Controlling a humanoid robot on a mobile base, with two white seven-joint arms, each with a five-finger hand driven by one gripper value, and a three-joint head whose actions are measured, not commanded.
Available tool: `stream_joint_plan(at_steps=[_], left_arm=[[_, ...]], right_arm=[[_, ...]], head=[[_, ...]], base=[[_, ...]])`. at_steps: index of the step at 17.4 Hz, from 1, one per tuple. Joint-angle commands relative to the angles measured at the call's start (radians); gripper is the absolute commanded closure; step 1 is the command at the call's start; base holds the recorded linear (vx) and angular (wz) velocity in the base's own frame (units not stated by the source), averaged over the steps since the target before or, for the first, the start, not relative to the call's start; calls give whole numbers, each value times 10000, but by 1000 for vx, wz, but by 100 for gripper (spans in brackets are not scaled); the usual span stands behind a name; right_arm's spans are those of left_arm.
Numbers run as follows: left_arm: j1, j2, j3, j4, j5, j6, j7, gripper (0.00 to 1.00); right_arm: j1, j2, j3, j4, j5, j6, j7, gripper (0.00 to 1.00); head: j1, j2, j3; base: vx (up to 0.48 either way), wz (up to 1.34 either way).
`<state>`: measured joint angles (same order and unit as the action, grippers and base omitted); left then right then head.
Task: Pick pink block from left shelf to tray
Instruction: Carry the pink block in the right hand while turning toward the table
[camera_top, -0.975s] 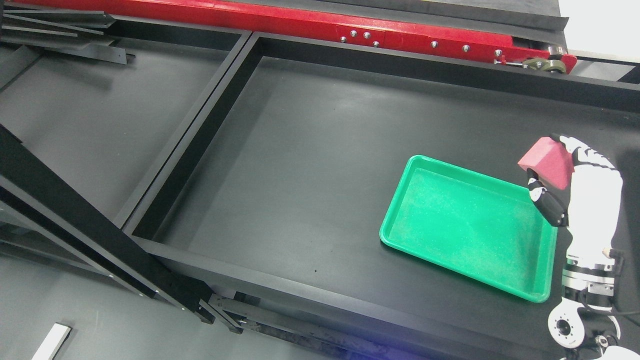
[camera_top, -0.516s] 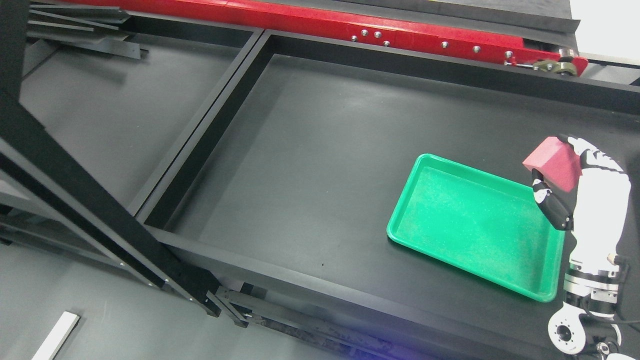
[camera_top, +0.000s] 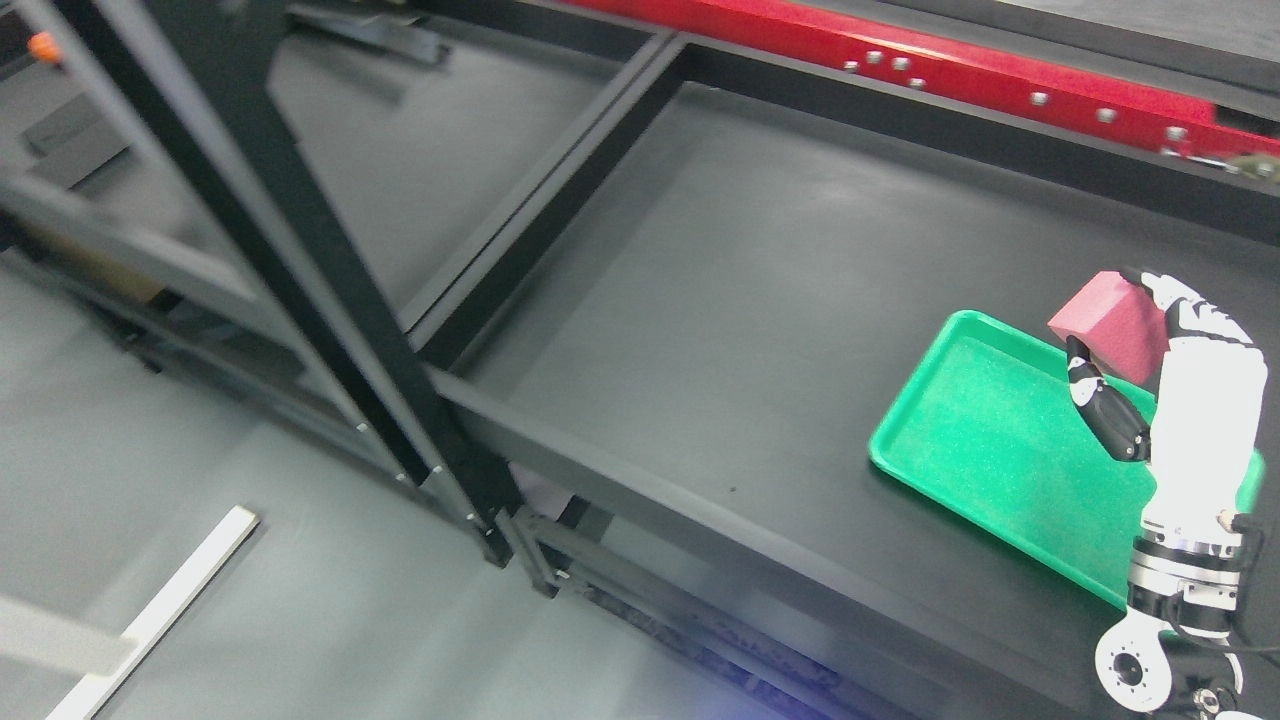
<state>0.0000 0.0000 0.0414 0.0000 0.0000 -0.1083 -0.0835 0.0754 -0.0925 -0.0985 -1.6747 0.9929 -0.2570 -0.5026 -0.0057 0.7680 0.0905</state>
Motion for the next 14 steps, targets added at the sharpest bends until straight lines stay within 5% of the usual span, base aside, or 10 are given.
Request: stream_joint_plan(at_steps=[1, 14], left_arm=[[-230, 175, 0, -175, -15, -7, -8, 0], [-230, 175, 0, -175, -15, -7, -8, 0]], right_arm=[[29, 66, -28, -112, 11, 9, 9, 98], [-17, 20, -28, -97, -5, 24, 9, 98]], head=[[0, 0, 0], [0, 0, 0]], base=[[-111, 564], [-117, 666]])
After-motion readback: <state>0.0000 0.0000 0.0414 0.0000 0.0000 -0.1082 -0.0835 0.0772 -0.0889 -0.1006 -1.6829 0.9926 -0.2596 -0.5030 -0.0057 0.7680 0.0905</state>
